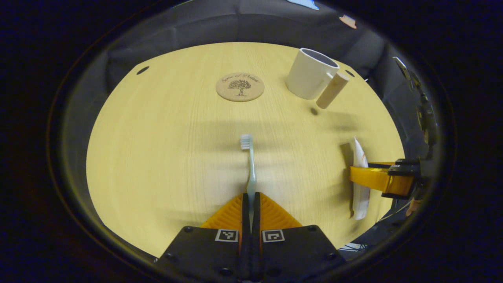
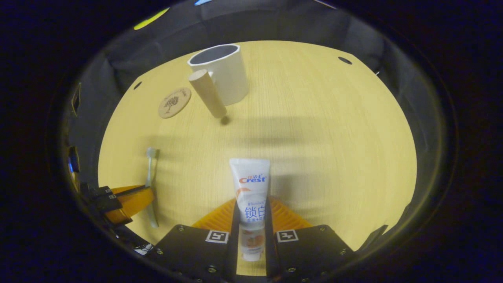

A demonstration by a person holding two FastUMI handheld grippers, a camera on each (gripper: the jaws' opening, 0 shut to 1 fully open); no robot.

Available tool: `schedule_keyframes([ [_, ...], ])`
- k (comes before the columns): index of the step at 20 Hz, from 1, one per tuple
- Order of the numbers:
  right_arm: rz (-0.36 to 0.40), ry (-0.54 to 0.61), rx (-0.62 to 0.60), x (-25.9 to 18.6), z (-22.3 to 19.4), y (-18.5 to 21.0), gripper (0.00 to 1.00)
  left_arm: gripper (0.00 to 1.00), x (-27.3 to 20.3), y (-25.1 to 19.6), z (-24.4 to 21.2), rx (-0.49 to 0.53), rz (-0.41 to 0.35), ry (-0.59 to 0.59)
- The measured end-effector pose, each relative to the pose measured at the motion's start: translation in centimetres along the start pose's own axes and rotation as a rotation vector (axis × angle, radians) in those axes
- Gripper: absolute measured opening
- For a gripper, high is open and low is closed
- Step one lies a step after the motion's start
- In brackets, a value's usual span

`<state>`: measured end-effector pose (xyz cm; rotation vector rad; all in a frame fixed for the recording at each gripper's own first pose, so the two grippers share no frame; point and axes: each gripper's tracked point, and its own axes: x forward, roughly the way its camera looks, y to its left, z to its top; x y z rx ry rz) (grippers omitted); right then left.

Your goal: Put the toothbrush and toothpaste on the desktop into the cup, then pick up the cup and place it on the coaster on the desktop.

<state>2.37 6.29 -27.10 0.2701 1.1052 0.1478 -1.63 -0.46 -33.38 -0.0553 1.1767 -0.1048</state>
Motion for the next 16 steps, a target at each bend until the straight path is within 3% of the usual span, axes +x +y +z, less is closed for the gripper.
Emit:
schedule_keyframes([
  [4,0.049,-0.097,-0.004,-1.2,0.8,0.9,0.29,0.08,-1.5,-0.4,1.0,0.010,-0.015,-0.100],
  [16,0.091,-0.426,-0.110,-7.1,4.7,4.1,0.29,0.08,-7.0,-0.8,5.2,-0.002,-0.040,-0.353],
])
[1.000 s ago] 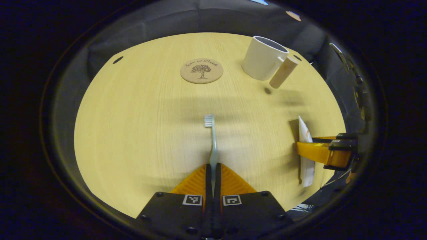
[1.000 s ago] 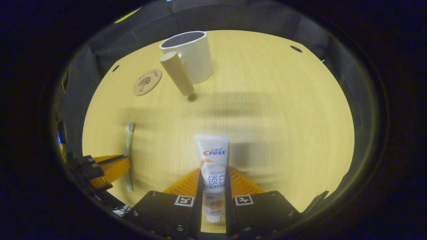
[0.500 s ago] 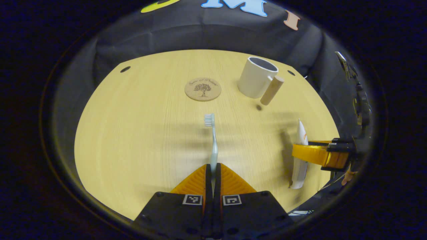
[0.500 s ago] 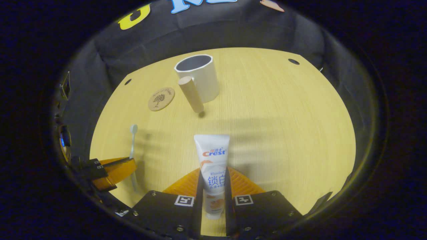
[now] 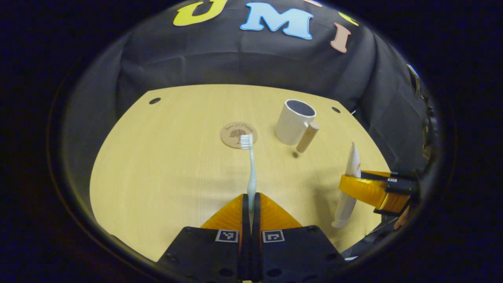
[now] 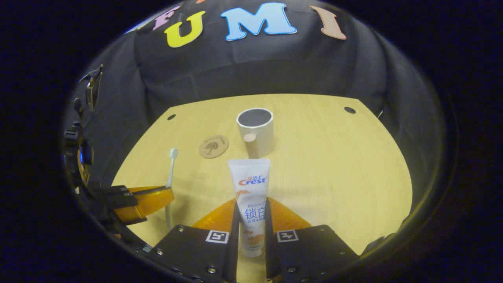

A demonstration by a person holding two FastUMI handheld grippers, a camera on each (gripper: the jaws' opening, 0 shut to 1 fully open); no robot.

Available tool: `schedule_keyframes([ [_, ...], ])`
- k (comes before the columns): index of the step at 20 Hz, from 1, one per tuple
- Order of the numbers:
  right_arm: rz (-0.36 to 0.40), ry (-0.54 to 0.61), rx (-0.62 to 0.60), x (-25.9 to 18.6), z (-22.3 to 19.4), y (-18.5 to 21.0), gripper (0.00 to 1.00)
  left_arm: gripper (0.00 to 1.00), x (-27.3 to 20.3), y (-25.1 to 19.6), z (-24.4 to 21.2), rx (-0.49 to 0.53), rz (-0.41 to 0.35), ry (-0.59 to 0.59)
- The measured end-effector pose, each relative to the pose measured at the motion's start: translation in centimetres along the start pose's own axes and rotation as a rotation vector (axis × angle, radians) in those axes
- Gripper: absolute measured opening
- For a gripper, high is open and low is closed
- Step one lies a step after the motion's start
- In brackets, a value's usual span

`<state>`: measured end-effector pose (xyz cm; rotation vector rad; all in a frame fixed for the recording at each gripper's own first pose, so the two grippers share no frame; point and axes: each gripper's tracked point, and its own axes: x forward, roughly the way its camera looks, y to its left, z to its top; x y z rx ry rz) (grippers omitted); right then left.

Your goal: Put the toothbrush and toothpaste on the desktop into the cup, then pick up the cup and place it on the coaster on the desktop.

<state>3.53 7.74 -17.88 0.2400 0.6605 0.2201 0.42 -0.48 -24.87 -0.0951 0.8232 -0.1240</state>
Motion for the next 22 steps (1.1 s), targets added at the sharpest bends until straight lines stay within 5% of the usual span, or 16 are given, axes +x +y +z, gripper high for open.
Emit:
schedule_keyframes([
  [14,0.057,-0.429,-0.055,-1.1,15.7,1.4,0.29,0.08,-2.9,-2.0,12.2,-0.001,-0.025,-0.355],
  [22,0.065,-0.551,0.002,2.7,21.7,-0.4,0.28,0.08,-3.5,-2.9,16.4,-0.060,-0.034,-0.452],
])
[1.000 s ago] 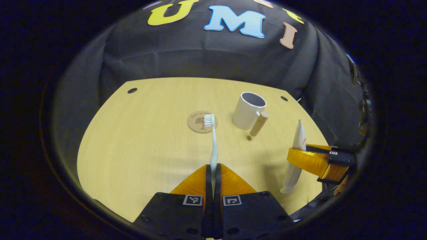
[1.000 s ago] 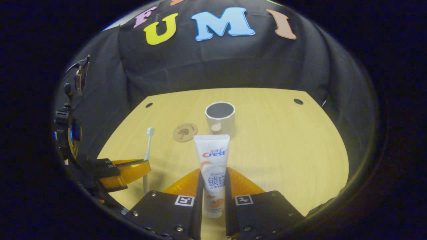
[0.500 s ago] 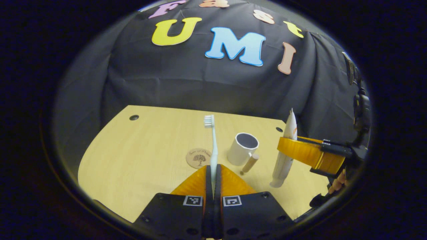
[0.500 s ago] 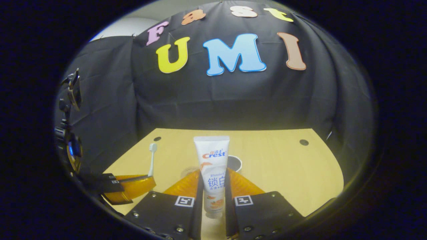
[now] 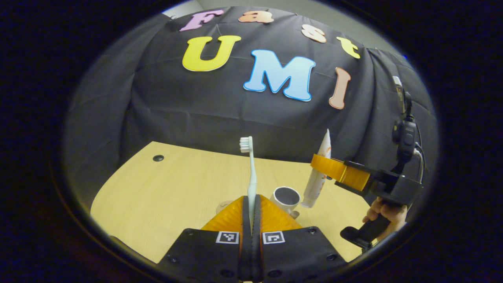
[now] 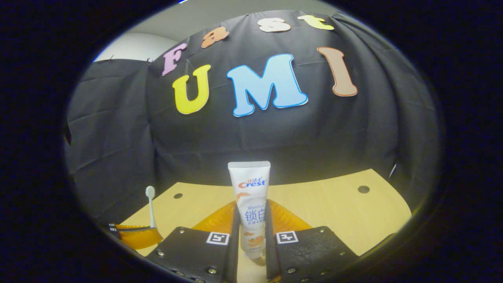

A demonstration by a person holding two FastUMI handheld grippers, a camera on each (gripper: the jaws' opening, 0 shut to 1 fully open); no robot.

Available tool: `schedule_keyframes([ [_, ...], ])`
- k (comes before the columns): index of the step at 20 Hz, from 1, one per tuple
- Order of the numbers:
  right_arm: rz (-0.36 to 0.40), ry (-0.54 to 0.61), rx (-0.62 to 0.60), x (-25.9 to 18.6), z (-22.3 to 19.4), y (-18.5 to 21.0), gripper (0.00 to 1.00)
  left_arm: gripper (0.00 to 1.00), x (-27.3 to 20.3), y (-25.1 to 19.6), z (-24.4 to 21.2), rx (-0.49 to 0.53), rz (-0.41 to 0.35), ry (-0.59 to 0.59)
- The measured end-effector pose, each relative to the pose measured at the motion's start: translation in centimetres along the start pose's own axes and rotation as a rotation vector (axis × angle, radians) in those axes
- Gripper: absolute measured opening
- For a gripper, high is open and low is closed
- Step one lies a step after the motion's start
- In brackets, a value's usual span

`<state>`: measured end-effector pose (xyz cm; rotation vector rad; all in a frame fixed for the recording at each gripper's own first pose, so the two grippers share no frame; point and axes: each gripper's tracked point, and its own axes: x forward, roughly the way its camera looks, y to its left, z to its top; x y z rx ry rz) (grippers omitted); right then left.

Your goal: Put the toothbrush and toothpaste on the desktop into the cup, then pick up the cup and place it on the coaster on the desktop.

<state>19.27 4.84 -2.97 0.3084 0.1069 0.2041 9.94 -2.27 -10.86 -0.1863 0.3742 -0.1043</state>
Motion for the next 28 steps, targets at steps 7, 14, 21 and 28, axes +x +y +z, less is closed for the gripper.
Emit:
schedule_keyframes([
  [7,-0.003,0.014,0.002,5.0,-2.6,-1.9,0.29,0.08,0.4,-0.5,2.3,0.010,0.011,-0.052],
  [14,-0.017,0.078,-0.081,6.1,-5.7,-1.9,0.29,0.07,0.9,-0.3,2.5,0.011,0.016,-0.050],
  [21,-0.027,0.184,-0.152,6.4,-9.3,-1.8,0.37,0.07,0.9,0.6,2.2,-0.018,0.028,-0.042],
  [28,-0.035,0.225,-0.235,5.1,-10.5,-1.8,0.43,0.07,1.2,0.9,1.2,-0.031,0.025,-0.033],
])
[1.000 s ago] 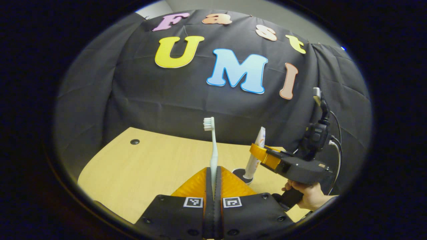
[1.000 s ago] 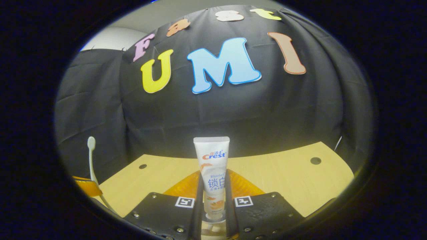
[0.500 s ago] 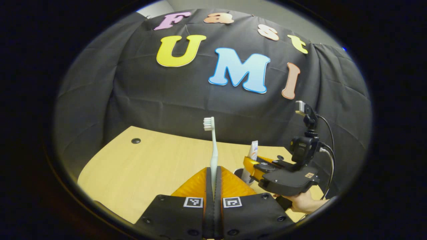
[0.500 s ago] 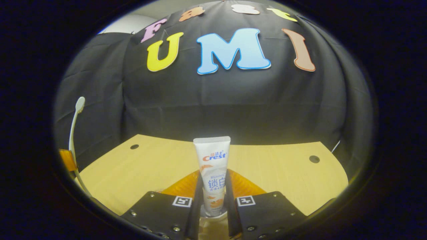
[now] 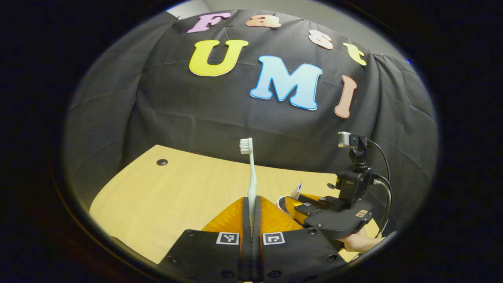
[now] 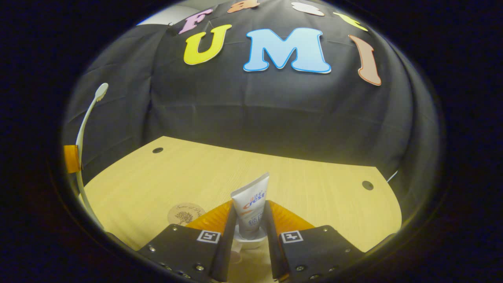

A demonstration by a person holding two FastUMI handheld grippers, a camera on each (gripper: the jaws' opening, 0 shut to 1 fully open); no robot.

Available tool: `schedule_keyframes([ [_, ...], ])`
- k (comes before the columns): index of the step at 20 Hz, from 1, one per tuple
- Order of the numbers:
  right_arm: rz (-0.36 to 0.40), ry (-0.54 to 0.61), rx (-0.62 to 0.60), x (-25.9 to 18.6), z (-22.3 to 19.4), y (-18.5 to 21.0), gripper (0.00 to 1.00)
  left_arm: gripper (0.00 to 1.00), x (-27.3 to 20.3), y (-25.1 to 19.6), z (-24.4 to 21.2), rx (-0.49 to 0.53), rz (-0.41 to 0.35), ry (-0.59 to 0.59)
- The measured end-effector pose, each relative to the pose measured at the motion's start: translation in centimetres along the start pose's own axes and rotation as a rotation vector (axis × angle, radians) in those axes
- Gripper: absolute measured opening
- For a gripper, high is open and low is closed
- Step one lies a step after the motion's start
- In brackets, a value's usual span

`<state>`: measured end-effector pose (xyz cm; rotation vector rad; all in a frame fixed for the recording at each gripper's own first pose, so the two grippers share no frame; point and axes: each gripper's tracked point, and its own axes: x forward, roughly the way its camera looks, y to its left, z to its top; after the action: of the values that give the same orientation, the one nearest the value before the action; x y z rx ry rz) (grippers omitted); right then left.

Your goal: Put the toothbrush and toothpaste on the desktop into the cup, then pick up the cup and place it on the coaster on the desktop.

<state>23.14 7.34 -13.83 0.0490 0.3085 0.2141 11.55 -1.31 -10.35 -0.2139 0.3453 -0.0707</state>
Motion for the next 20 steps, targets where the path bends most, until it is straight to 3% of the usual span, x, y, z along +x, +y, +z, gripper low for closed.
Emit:
schedule_keyframes([
  [1,-0.002,0.003,-0.003,-0.4,0.0,0.0,0.41,0.07,0.1,0.0,-0.1,-0.002,-0.004,0.003],
  [2,0.006,-0.009,-0.002,-0.9,0.5,0.3,0.52,0.07,0.3,-0.1,-0.2,-0.006,-0.008,0.005],
  [4,0.004,-0.027,-0.002,-1.7,1.2,0.2,0.63,0.07,0.3,-0.1,-0.5,-0.008,-0.018,0.006],
  [12,-0.043,-0.173,0.082,-9.2,6.4,-1.9,0.71,0.08,2.7,-3.0,-0.2,0.031,-0.127,-0.007],
  [13,-0.056,-0.191,0.088,-10.4,6.9,-2.3,0.82,0.08,3.3,-3.4,-0.3,0.033,-0.141,-0.007],
  [20,-0.170,-0.281,0.157,-17.0,8.7,-5.9,0.86,0.08,7.1,-7.1,0.8,0.050,-0.274,-0.062],
])
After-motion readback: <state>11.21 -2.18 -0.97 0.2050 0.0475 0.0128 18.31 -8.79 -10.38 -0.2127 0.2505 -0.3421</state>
